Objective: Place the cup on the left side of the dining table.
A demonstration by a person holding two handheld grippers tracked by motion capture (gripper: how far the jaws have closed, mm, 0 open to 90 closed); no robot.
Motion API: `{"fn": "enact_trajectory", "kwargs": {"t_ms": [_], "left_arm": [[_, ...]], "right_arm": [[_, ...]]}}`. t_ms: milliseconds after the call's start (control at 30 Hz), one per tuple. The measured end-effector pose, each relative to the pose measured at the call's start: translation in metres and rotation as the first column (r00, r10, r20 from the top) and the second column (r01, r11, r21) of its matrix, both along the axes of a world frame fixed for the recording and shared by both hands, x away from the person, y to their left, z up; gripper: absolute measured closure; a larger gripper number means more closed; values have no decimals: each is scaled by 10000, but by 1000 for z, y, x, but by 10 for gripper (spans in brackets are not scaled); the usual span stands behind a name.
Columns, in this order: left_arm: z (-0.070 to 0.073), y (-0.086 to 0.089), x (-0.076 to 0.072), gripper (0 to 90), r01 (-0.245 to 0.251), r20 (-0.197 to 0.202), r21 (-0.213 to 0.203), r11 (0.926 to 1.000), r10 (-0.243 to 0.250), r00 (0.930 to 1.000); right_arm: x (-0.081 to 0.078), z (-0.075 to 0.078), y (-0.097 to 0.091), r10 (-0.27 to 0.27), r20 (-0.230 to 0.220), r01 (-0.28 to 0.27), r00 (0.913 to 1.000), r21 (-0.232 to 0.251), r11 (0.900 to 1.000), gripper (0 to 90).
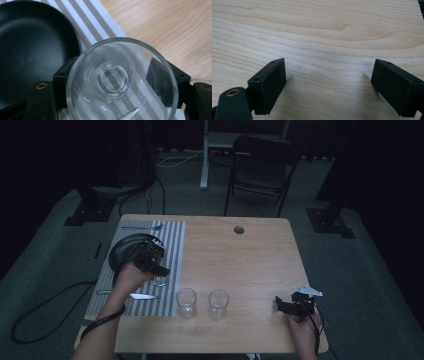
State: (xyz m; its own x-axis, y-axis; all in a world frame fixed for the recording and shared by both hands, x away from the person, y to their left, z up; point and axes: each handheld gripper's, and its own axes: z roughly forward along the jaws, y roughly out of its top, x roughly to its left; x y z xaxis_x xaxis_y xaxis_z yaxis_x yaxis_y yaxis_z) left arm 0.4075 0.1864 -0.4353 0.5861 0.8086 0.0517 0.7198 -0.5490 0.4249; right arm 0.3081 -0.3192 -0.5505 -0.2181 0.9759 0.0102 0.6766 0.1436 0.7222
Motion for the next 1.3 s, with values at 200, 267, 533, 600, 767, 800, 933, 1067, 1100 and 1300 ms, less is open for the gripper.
{"fn": "enact_trajectory", "kwargs": {"t_ms": [200,267,533,600,767,800,933,1067,1100,1300], "left_arm": [[-7,8,1,289,-176,-53,-61,9998,175,9998],[-12,12,2,289,-226,-244,-108,9997,224,9995],[-17,18,0,286,-471,220,-749,9961,489,9986],[-17,22,-1,282,-662,364,-1264,9898,713,9968],[-17,21,-4,125,-667,581,-1111,9916,735,9956],[-16,22,-6,110,-721,683,-1205,9901,807,9944],[-16,24,-9,1,-912,603,-1271,9877,995,9932],[-19,24,-15,1,-867,1069,-1146,9896,990,9893],[-19,25,-16,1,-939,1204,-1129,9892,1075,9869],[-26,31,-26,1,-1096,1463,-940,9895,1226,9816]], "right_arm": [[0,0,0,2,4,-2,10000,-1,10000,123],[0,0,0,6,7,-6,10000,-4,10000,123],[0,0,0,9,8,-9,10000,-9,10000,123],[0,0,0,7,7,-7,10000,-9,10000,123],[0,0,0,7,7,-7,10000,-5,10000,123],[0,0,0,6,6,-6,10000,-4,10000,123],[0,0,0,1,4,-1,10000,-3,10000,123],[0,0,0,-2,-2,2,10000,3,10000,123],[0,0,0,0,1,0,10000,-1,10000,123],[0,0,0,3,5,-3,10000,-5,10000,123]]}}
